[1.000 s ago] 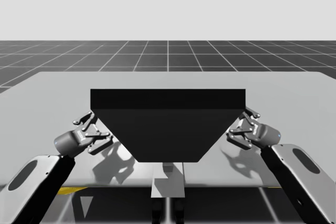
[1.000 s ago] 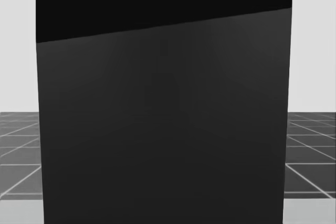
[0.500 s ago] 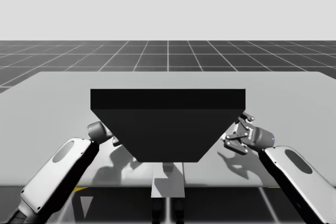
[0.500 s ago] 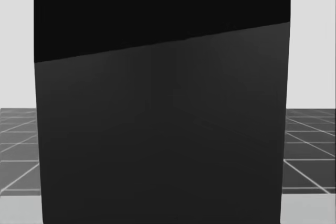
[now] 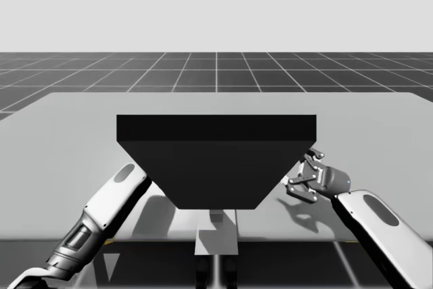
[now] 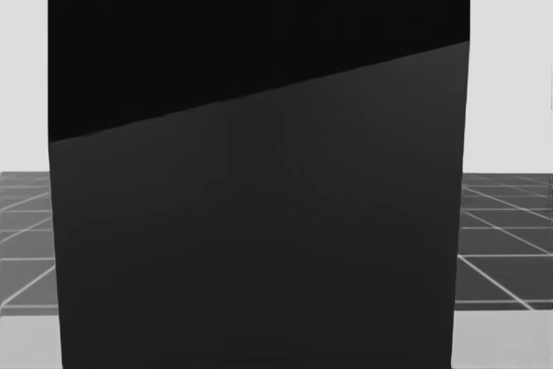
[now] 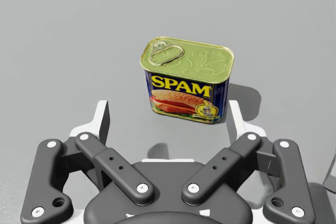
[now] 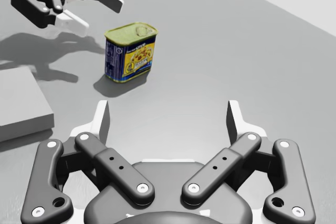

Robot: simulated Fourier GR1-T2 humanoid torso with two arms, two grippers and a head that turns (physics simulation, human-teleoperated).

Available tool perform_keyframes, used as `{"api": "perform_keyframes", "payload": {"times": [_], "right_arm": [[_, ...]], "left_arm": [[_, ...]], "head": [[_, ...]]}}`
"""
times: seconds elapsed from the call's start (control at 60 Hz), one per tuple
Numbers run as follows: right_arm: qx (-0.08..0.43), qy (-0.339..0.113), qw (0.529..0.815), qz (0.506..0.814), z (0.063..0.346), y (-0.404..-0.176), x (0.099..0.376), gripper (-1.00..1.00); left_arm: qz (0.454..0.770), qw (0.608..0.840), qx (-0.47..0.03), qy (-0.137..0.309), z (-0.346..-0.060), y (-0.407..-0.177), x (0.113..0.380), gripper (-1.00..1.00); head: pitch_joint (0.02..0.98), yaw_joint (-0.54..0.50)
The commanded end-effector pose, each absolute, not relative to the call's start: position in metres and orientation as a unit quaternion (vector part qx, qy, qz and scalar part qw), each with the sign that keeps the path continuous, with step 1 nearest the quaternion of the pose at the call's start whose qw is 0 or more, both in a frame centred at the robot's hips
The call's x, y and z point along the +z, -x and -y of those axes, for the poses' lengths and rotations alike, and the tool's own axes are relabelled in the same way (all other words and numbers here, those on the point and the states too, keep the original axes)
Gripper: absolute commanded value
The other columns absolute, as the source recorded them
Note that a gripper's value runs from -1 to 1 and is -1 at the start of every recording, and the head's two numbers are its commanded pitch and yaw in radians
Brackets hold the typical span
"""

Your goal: Reach around the screen and pick up the object behind it.

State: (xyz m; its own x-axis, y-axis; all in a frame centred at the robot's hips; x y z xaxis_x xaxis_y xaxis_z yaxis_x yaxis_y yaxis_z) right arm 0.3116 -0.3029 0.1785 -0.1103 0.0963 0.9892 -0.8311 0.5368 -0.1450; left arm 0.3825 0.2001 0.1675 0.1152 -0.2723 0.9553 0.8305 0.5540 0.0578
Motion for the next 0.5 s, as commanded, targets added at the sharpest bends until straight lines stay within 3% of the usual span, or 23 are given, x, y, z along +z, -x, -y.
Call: {"api": "perform_keyframes", "payload": {"times": [0.017,0.5], "right_arm": [[0.406,-0.322,0.595,0.614,0.3,-0.307,0.176,-1.0],[0.411,-0.319,0.598,0.61,0.299,-0.306,0.173,-1.0]], "left_arm": [[0.514,0.702,-0.414,0.267,-0.18,-0.395,0.156,-1.0],[0.491,0.694,-0.45,0.274,-0.149,-0.42,0.149,-1.0]], "head": [[0.124,-0.04],[0.131,-0.06]]}}
